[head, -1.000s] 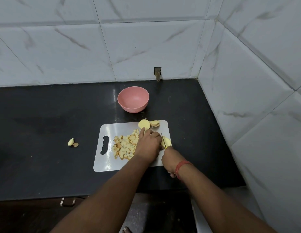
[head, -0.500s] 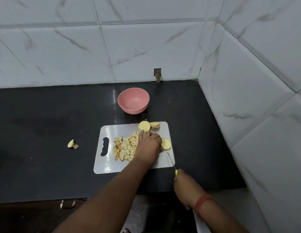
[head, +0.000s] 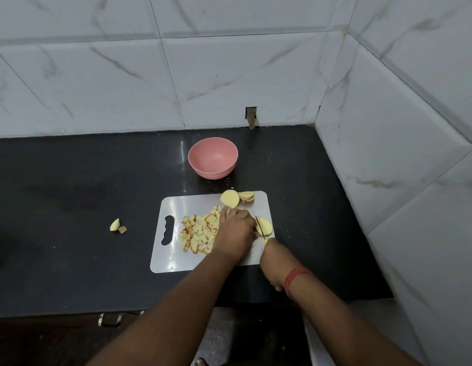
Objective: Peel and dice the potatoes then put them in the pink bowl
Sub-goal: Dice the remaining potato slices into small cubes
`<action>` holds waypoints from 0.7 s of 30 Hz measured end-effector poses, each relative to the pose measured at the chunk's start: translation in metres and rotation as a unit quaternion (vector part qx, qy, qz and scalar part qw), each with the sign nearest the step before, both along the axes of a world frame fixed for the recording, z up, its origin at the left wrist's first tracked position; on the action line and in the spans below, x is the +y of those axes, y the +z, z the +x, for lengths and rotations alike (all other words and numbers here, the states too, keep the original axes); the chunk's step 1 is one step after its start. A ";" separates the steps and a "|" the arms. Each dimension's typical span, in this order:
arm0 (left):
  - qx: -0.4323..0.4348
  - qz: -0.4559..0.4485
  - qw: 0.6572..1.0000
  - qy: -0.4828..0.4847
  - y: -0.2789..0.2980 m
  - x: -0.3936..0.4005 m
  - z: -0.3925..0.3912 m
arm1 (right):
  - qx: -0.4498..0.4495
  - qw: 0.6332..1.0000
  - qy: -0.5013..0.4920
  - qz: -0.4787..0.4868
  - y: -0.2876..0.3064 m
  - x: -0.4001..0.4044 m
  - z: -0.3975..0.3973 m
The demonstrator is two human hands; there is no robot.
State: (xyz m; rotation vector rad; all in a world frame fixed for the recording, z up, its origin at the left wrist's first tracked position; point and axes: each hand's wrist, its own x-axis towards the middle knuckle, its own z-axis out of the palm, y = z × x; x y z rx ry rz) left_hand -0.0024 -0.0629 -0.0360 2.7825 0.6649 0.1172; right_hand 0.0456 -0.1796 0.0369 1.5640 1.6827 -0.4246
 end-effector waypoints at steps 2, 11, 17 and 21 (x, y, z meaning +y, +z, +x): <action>0.002 0.008 1.000 -0.002 0.000 0.000 0.000 | -0.034 0.996 0.083 -0.030 0.001 0.000 -0.004; 0.016 0.040 0.999 0.004 0.005 -0.001 0.001 | -0.123 0.988 -0.026 -0.093 0.000 -0.009 -0.001; 0.029 0.047 0.998 0.004 0.008 -0.001 0.002 | -0.042 0.995 -0.081 -0.044 -0.022 -0.039 -0.015; 0.045 0.059 0.997 -0.002 0.010 -0.001 0.003 | 0.059 0.953 -0.295 0.024 -0.032 -0.056 -0.020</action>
